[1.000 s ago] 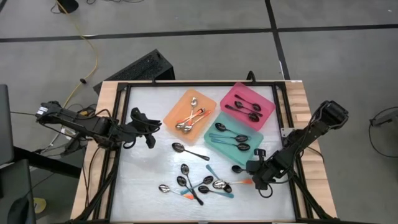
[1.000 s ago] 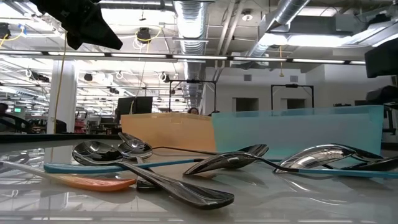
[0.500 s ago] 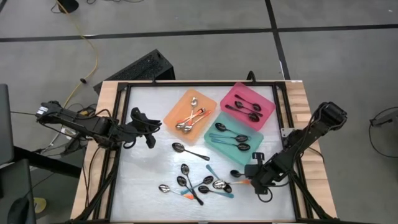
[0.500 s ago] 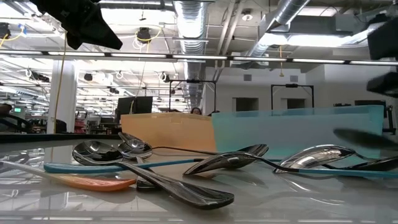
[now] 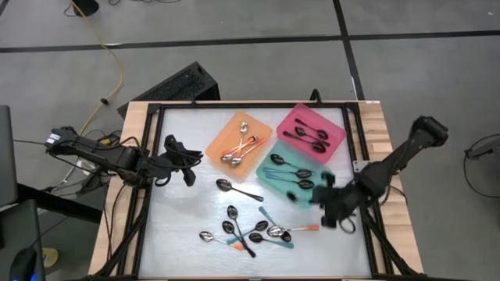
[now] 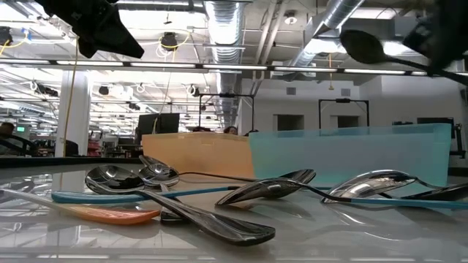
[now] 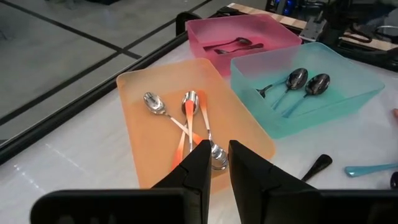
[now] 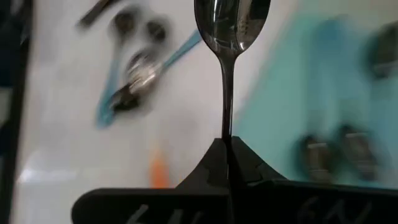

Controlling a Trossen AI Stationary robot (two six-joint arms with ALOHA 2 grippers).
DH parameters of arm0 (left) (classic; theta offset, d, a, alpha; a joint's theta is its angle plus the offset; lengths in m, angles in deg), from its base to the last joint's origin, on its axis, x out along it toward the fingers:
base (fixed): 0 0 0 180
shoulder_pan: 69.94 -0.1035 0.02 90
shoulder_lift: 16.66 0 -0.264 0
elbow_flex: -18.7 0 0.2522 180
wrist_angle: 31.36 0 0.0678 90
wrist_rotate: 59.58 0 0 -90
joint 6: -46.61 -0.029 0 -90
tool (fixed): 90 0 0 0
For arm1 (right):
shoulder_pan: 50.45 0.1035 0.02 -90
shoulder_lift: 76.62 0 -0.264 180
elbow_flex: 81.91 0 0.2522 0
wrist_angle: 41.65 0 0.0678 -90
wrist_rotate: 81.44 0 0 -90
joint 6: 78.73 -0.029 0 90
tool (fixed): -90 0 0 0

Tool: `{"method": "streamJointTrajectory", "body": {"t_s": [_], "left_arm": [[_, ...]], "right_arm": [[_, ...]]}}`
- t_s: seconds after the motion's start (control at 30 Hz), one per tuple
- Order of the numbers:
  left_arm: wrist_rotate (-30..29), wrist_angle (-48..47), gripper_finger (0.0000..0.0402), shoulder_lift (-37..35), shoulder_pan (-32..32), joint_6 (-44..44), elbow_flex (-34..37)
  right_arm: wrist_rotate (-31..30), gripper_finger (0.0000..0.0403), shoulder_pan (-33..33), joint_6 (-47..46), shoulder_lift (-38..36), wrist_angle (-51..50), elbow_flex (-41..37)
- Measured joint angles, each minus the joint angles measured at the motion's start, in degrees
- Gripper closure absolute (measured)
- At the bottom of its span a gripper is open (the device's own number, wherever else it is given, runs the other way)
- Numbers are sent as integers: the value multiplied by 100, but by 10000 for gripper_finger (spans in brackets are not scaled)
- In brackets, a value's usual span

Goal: Sort silverware by color (type)
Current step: Put the black spoon into the pink bin

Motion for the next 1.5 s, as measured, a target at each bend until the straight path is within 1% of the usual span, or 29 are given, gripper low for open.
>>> {"method": "streamJointTrajectory", "body": {"t_s": [0.1, 0.2, 0.33, 0.43, 0.53, 0.67, 0.77, 0.87, 0.97, 1.03, 1.07, 1.23, 1.37, 1.5], "left_arm": [[0, 2, 360, -2, 0, 2, 0], [1, 2, 360, -2, 0, 55, 0], [-1, 0, 360, -2, 0, 87, 0], [-9, 0, 360, 0, 0, 82, 0], [-11, -12, 360, -2, 0, 72, 0], [-13, -28, 360, -2, 0, 75, -2], [-13, -50, 360, -1, 0, 77, -2], [-15, -48, 360, 0, 0, 79, -2], [-14, -46, 360, -2, 0, 74, -2], [0, -46, 360, -2, 0, 74, -2], [5, -45, 360, -2, 0, 73, -2], [22, -45, 360, -2, 0, 67, -2], [24, -46, 360, 0, 0, -20, -2], [28, -45, 360, -2, 0, 81, -2]], "right_arm": [[-611, 400, -462, -26, -632, -460, 0], [-1016, 400, -1169, 174, -1131, -798, 2], [-1190, 400, -2351, 813, -1505, -1189, 7], [-1185, 400, -3296, 1589, -1507, -1306, 7], [-1121, 400, -4072, 2532, -1444, -1119, -123], [-657, 400, -4863, 3520, -1391, -709, -378], [-302, 400, -5314, 3985, -1402, -259, -726], [-100, 400, -5706, 4489, -1405, 187, -1104], [401, 400, -6120, 4963, -1403, 791, -1471], [752, 400, -6385, 5143, -1383, 1235, -1656], [831, 400, -6507, 5190, -1357, 1409, -1725], [992, 400, -7111, 5494, -1059, 1544, -1803], [1424, 400, -7522, 5709, -532, 1743, -1801], [1602, 400, -7856, 5813, 53, 2082, -1801]]}}
